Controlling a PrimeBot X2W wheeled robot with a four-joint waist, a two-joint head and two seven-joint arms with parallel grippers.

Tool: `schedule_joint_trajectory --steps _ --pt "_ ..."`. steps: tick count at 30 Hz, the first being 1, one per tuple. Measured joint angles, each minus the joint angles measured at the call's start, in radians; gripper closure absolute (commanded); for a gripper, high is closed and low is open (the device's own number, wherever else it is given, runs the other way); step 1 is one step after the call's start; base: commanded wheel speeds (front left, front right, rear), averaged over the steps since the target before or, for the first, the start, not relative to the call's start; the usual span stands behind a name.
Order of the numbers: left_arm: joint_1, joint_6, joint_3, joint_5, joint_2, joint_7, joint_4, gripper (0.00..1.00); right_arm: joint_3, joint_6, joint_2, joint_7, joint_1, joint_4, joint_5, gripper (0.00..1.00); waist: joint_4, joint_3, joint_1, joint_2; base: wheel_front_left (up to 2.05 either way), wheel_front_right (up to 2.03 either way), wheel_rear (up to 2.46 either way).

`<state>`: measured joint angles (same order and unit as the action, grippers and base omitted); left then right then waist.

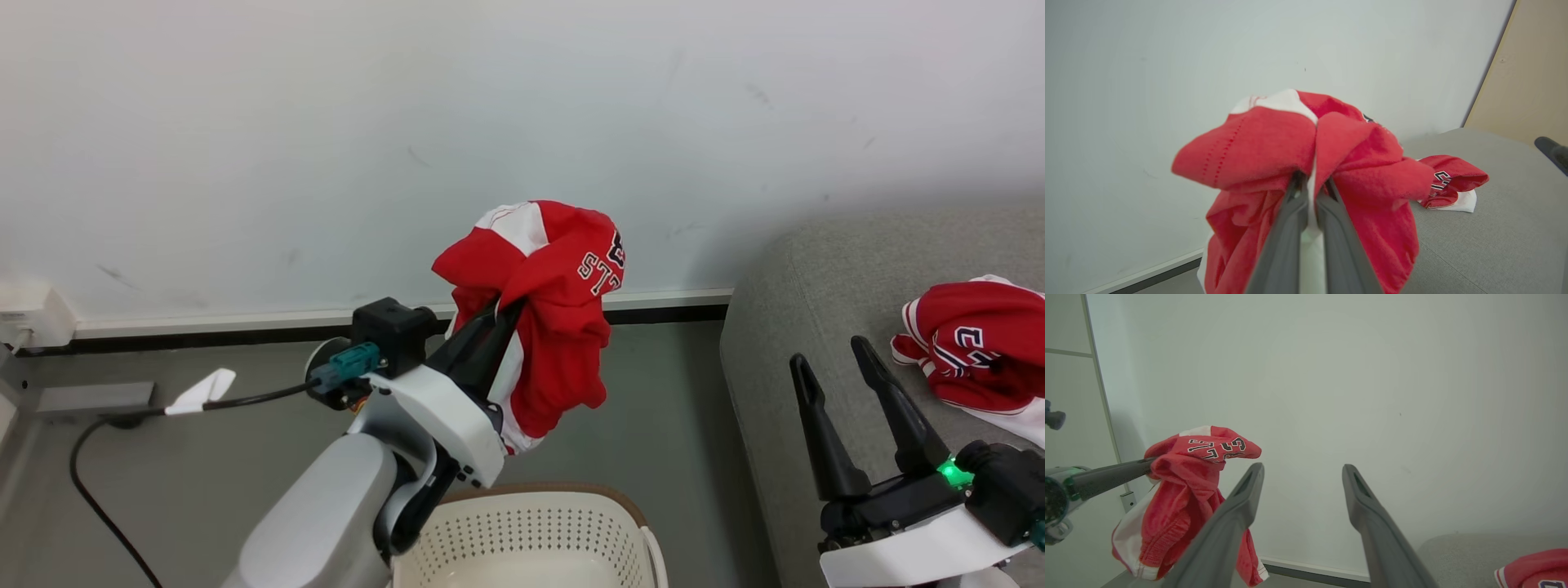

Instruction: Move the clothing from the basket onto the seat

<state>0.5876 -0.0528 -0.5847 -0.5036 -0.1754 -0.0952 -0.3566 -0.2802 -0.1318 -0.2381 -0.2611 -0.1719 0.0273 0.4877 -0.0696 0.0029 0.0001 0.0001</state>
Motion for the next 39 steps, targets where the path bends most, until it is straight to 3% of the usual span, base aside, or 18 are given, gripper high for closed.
schedule_joint_trajectory --steps 10,23,39 --pt "-0.024 0.011 -0.022 -0.010 0.010 0.016 0.055 1.00 -0.185 0.000 -0.003 0.000 -0.025 0.063 0.070 0.00 0.017 0.005 0.0000 0.0000 0.00 0.00 0.00" --pt "-0.036 -0.014 -0.105 -0.015 0.062 0.034 0.077 1.00 -0.471 0.000 0.013 0.000 -0.171 0.290 0.265 0.00 0.096 -0.008 0.0000 0.0000 0.00 0.00 0.00" --pt "-0.053 -0.034 -0.196 -0.058 0.105 0.043 0.087 1.00 -0.559 0.000 0.035 0.000 -0.270 0.432 0.385 0.00 0.225 -0.003 0.0000 -0.0001 0.00 0.00 0.00"
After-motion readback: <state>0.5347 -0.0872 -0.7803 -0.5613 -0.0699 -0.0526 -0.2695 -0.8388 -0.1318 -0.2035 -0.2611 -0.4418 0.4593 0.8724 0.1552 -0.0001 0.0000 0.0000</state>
